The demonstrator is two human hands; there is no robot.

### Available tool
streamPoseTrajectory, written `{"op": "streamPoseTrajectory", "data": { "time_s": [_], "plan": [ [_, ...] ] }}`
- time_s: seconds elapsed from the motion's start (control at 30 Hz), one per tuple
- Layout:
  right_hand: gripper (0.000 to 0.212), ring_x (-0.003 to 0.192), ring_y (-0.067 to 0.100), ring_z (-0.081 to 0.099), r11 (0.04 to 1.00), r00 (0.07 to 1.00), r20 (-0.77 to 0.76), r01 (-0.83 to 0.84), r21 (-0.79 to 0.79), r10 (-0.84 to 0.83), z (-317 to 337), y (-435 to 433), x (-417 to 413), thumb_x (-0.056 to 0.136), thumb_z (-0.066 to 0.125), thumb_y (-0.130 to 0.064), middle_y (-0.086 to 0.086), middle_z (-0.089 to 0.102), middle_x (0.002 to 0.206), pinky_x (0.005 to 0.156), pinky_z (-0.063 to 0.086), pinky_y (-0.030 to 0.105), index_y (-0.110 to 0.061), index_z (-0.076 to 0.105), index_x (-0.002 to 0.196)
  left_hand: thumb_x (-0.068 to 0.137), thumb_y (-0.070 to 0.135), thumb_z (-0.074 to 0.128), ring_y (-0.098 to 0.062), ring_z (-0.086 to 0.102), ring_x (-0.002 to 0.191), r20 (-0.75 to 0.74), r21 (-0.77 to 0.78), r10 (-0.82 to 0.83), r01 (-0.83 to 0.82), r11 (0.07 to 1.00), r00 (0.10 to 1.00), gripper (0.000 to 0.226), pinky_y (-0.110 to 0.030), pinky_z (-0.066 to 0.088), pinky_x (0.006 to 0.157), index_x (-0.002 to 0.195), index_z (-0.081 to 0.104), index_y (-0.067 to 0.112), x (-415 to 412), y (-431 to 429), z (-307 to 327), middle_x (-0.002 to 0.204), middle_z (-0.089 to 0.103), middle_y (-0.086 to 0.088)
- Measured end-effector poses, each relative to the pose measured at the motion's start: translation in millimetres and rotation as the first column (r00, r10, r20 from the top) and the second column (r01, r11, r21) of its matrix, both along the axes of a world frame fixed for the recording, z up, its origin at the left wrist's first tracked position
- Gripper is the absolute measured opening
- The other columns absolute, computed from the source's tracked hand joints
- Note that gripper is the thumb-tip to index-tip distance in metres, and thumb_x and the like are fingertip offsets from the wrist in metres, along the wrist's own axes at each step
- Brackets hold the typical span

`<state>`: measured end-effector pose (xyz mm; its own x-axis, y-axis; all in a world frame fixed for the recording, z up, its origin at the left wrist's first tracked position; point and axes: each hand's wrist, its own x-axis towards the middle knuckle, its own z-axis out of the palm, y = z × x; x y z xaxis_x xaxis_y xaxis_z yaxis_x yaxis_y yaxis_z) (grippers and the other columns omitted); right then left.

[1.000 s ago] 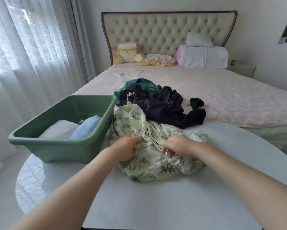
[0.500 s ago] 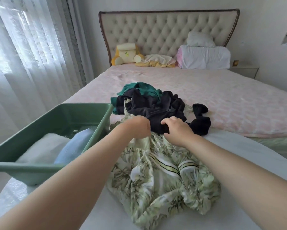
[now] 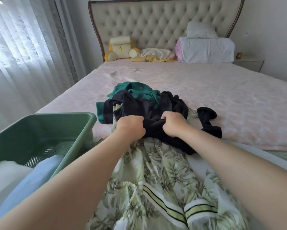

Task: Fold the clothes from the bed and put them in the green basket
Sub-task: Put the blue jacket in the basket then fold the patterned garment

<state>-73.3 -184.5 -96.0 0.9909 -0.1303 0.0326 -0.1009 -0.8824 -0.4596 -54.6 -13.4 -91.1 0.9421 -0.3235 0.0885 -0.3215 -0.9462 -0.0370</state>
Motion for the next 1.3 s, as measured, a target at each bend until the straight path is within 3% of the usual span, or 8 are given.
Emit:
{"op": "streamPoseTrajectory", "data": {
  "time_s": [0.1, 0.27, 0.4, 0.5, 0.7, 0.9, 1.1, 1.3],
  "plan": [
    [0.041, 0.058, 0.023, 0.068, 0.935, 0.987, 0.033, 0.141, 0.324, -0.16, 12.9, -7.1, 21.5, 0.085, 0.042, 0.007, 0.011, 0.064, 0.1, 0.042, 0.048, 0.023, -0.023, 0.054, 0.11, 0.095, 0.026, 0.049, -0.032, 0.06, 0.093, -0.017, -0.197, 0.07, -0.072, 0.978, 0.997, 0.013, -0.035, 0.043, 0.069, 0.105, 0.049, 0.017, 23.9, -21.3, 12.4, 0.11, 0.064, -0.008],
    [0.04, 0.127, 0.027, 0.05, 0.947, 0.836, 0.537, -0.07, 0.313, -0.115, 30.5, -30.0, 62.7, 0.088, 0.054, 0.005, 0.009, 0.046, 0.138, 0.098, 0.038, 0.023, -0.021, 0.062, 0.117, 0.098, 0.022, 0.049, -0.039, 0.055, 0.115, 0.106, -0.623, 0.009, 0.06, 0.78, 0.994, 0.051, -0.044, 0.047, 0.08, 0.144, 0.029, 0.019, 69.5, -43.5, 40.9, 0.114, 0.058, -0.013],
    [0.075, 0.155, 0.023, -0.008, 0.989, 0.989, 0.076, -0.119, -0.091, 0.126, 20.9, -42.2, 81.9, 0.097, 0.053, -0.005, 0.002, -0.011, 0.168, 0.121, 0.002, 0.061, -0.034, 0.02, 0.158, 0.091, 0.034, 0.065, -0.038, 0.035, 0.138, -0.081, -0.349, -0.068, 0.036, 0.936, 0.994, 0.108, -0.052, 0.033, 0.111, 0.154, -0.022, 0.029, 84.6, -38.6, 24.0, 0.152, 0.034, -0.019],
    [0.079, 0.154, 0.025, -0.014, 0.941, 0.99, -0.123, -0.108, -0.319, 0.072, -6.6, -38.0, 72.9, 0.097, 0.047, -0.008, 0.008, -0.012, 0.168, 0.119, -0.005, 0.065, -0.021, 0.003, 0.161, 0.093, 0.023, 0.063, -0.03, 0.043, 0.135, -0.188, -0.32, -0.178, 0.111, 0.941, 0.966, 0.084, -0.036, 0.038, 0.108, 0.159, 0.011, 0.02, 80.9, -27.3, -4.7, 0.151, 0.041, -0.013],
    [0.044, 0.14, 0.027, 0.035, 0.923, 0.918, 0.25, -0.224, -0.312, 0.308, -42.5, -10.3, 19.7, 0.095, 0.051, -0.017, 0.007, 0.04, 0.15, 0.111, 0.026, 0.039, -0.02, 0.055, 0.139, 0.092, 0.019, 0.056, -0.022, 0.05, 0.122, -0.126, -0.178, -0.233, 0.21, 0.961, 0.964, 0.04, -0.035, 0.043, 0.103, 0.131, 0.06, 0.026, 43.6, -1.3, -39.2, 0.132, 0.051, -0.001],
    [0.07, 0.152, 0.027, 0.012, 0.806, 0.883, -0.176, -0.47, -0.361, 0.436, -45.6, 24.8, -62.3, 0.097, 0.045, -0.054, 0.004, 0.012, 0.167, 0.122, 0.009, 0.046, -0.027, 0.024, 0.158, 0.093, 0.041, 0.046, -0.022, 0.038, 0.132, -0.062, 0.104, -0.204, 0.21, 0.972, 0.977, 0.044, -0.042, 0.033, 0.109, 0.135, 0.054, 0.032, -23.5, 24.6, -50.4, 0.142, 0.045, 0.002],
    [0.094, 0.153, 0.023, -0.017, 0.812, 0.852, -0.425, -0.467, -0.35, 0.307, -65.2, 20.6, -119.2, 0.079, 0.026, -0.09, -0.003, -0.021, 0.166, 0.12, -0.004, 0.063, -0.048, -0.009, 0.155, 0.092, 0.063, 0.045, -0.027, 0.005, 0.151, -0.236, -0.032, -0.094, 0.089, 0.996, 0.967, 0.075, -0.055, 0.022, 0.117, 0.156, 0.017, 0.037, -96.4, 57.1, -50.6, 0.163, 0.015, 0.003],
    [0.108, 0.152, 0.035, -0.017, 0.854, 0.832, -0.54, -0.37, -0.366, 0.129, -52.0, -1.7, -176.8, 0.071, 0.035, -0.096, -0.004, -0.028, 0.163, 0.122, 0.004, 0.06, -0.049, -0.017, 0.153, 0.098, 0.055, 0.043, -0.024, 0.031, 0.145, -0.295, -0.322, -0.135, 0.034, 0.946, 0.946, 0.068, -0.045, 0.033, 0.117, 0.156, 0.013, 0.039, -155.4, 77.4, -48.0, 0.165, 0.016, 0.002]
  ]
}}
